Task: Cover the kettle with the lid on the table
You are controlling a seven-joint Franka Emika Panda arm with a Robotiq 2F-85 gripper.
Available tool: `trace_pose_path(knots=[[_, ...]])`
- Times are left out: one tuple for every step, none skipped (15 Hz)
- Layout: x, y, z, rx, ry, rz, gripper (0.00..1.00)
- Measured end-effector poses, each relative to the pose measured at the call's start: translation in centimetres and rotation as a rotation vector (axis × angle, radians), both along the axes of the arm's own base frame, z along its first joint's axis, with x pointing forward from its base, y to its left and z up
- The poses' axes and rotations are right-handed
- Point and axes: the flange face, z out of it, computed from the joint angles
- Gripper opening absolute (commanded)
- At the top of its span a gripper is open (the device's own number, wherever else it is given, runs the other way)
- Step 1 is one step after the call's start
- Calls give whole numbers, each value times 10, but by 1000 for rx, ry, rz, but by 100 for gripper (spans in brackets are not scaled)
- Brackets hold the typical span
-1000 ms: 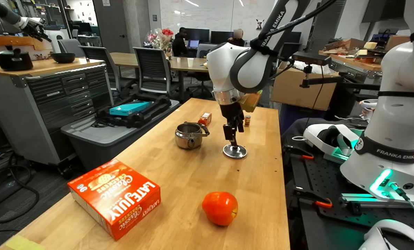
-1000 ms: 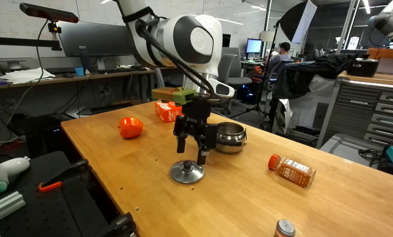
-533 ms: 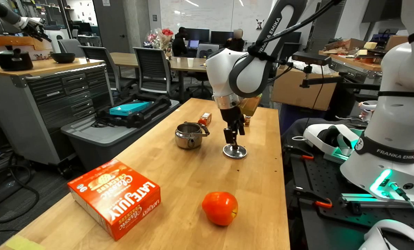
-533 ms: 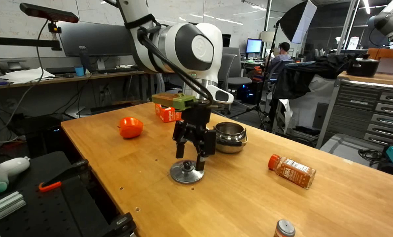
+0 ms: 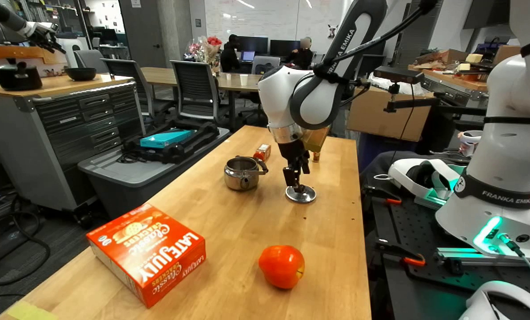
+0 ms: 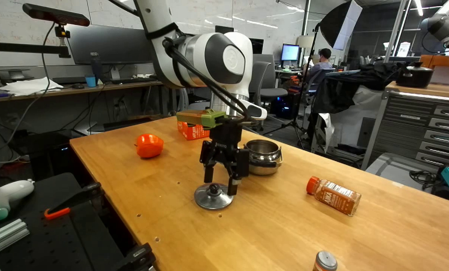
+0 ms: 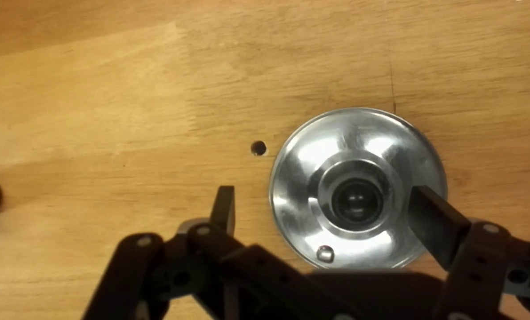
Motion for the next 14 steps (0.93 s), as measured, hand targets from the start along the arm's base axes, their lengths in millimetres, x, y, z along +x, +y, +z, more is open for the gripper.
trace_pose_path(knots=[[1, 1, -1, -4, 0, 2, 100], [2, 2, -1, -7, -1, 3, 97], [4, 2, -2, -10, -1, 3, 74], [5, 3, -2, -12, -2, 5, 72], [6, 4, -3, -16, -3, 7, 70], [6, 4, -3, -20, -3, 9, 63], [7, 4, -4, -24, -4, 11, 53], [7, 4, -4, -27, -5, 11, 46], [8, 5, -3, -29, -8, 11, 37], [9, 5, -3, -30, -11, 10, 31], [10, 6, -2, -32, -13, 10, 22], [11, 6, -1, -34, -15, 10, 15], [11, 7, -1, -38, -17, 9, 6], [11, 7, -1, -41, -18, 9, 4]])
